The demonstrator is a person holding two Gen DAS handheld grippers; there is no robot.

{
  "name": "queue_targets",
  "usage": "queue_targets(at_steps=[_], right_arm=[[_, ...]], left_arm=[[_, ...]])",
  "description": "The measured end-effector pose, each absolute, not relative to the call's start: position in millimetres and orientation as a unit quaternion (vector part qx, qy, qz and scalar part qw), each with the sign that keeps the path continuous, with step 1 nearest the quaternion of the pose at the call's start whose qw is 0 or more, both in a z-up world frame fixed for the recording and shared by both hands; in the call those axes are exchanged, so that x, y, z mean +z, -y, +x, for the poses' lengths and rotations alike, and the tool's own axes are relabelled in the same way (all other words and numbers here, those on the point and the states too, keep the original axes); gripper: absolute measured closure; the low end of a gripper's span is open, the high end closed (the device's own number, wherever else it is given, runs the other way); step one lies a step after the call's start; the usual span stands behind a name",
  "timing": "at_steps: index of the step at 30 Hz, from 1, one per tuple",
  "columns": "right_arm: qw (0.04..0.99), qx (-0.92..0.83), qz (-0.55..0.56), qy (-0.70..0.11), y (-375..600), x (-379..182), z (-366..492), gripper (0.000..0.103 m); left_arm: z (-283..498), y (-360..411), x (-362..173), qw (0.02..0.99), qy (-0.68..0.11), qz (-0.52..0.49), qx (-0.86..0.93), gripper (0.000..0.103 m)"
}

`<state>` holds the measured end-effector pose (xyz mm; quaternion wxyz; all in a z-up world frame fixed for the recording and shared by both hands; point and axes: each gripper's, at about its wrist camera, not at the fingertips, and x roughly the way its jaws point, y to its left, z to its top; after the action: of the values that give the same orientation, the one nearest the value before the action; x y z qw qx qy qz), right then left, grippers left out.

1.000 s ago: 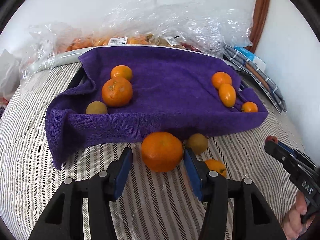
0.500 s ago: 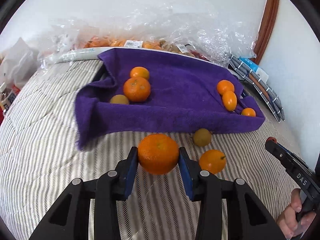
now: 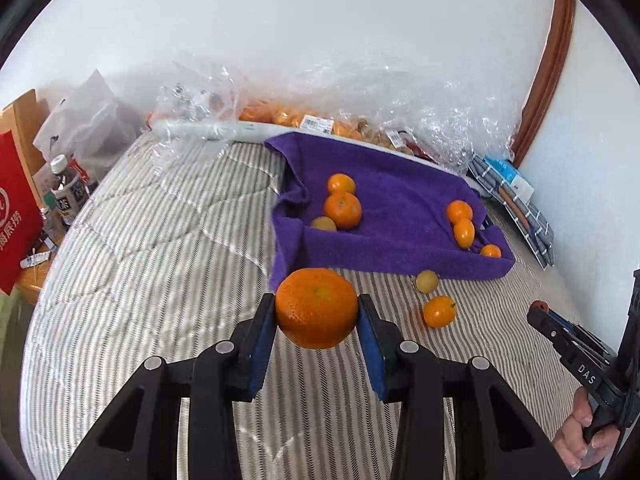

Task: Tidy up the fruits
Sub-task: 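Place the orange on the towel with the left tool while the right tool places the red fruit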

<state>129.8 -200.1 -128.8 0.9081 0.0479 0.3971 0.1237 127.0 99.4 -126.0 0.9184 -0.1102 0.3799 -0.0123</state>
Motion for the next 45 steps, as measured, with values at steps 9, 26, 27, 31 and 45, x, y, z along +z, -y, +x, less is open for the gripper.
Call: queue_targets(at_steps=[9,26,27,31,45], right_arm=[[0.915,0.151,0.028,-0.374,166.5,-77.0,154.5,0.079],[0.903,0.153,0.029,-0.4,141.0,-114.6,258.1,0.079],[0.901,0.154,0.026,-0.404,138.3,-121.0,262.8,0.079],[0.892,0.159,0.018,-0.423,129.2,-144.8,278.7,0.079],[0.883,0.163,0.013,-0.441,127.1,-175.1,286.8,0.068]], left_arm=[[151.8,-121.4,-86.7,0.928,-0.348,-0.129,-0.007,0.065],[277.3,-116.2,-96.3,0.921,-0.365,-0.134,-0.02,0.065],[285.5,-113.6,-101.2,0.919,-0.371,-0.133,-0.023,0.065],[318.7,-101.3,-117.9,0.911,-0.393,-0.124,-0.032,0.065],[384.9,-73.8,-159.7,0.879,-0.461,-0.115,-0.032,0.065]])
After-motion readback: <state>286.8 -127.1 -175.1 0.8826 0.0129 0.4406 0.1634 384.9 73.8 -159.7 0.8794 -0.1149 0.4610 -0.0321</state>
